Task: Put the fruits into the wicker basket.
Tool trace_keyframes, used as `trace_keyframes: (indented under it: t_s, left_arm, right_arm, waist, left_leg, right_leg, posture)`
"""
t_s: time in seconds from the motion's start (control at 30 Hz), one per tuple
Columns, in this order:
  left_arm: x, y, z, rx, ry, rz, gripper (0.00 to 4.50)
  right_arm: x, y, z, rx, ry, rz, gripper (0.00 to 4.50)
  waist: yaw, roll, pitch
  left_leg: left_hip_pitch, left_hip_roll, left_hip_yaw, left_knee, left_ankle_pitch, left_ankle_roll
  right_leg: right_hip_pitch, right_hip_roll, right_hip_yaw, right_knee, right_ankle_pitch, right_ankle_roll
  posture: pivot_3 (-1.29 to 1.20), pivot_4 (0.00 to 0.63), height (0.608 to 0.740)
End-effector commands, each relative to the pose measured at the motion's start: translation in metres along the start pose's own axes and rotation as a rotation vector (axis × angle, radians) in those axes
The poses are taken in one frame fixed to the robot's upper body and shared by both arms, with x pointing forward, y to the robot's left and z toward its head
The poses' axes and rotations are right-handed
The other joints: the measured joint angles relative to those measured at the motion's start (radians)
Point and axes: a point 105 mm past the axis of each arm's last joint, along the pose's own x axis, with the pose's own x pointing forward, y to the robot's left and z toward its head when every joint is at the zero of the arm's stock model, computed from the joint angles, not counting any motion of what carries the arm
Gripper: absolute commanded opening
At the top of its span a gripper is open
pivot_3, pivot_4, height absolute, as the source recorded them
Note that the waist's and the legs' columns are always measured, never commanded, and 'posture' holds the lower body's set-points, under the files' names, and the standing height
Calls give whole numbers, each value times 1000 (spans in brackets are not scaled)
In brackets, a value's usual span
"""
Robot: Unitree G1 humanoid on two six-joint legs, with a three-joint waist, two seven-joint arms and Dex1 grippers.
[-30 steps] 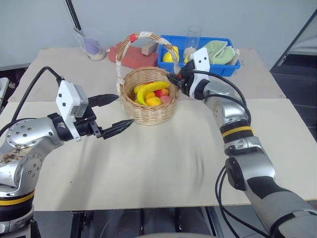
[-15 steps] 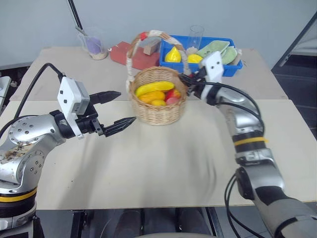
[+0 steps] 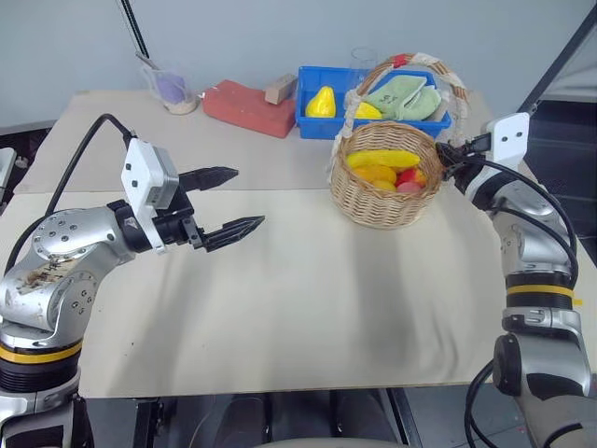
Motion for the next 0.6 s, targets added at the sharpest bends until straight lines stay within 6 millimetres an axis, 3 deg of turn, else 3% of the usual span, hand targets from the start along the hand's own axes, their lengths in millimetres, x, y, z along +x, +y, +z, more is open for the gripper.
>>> trace_keyframes:
  t_s: [0.03,0.23,0.3,0.4,0.5,0.6]
  left_arm:
    - [-2,1,7,39,-14,5,4500]
    - [-15,6,-3,30,30,76,4500]
    - [-28,14,-13,37,88,142,4500]
    - [-66,26,-50,30,321,294,4500]
    - [-106,23,-72,13,457,370,4500]
    - [-130,21,-83,3,523,406,4500]
  right_arm:
    - [-6,-6,18,13,-54,-8,2483]
    - [-27,0,19,-22,1,101,4473]
    - [-42,1,18,-68,36,166,4473]
    - [-70,-4,12,-171,135,267,4473]
    - [-98,14,3,-241,246,492,4473]
    - [-114,23,-4,-295,330,616,4473]
  waist:
    - [2,0,0]
    - [10,0,0]
    - [10,0,0]
    - [8,1,0]
    - [3,1,0]
    - [4,1,1]
  left_leg:
    - [0,0,0,0,0,0]
    - [0,0,0,0,0,0]
    - [-1,0,0,0,0,1]
    - [0,0,0,0,-1,1]
    - [1,1,1,-1,-2,3]
    - [3,2,1,0,-3,4]
  right_leg:
    - [0,0,0,0,0,0]
    - [0,0,0,0,0,0]
    - [0,0,-1,0,0,0]
    - [0,0,-1,-1,0,0]
    - [1,0,0,-2,0,0]
    - [2,0,0,-7,-1,-1]
  posture:
    - [0,150,740]
    - [0,150,740]
    - [0,150,740]
    - [0,150,740]
    - [0,150,740]
    - [0,150,740]
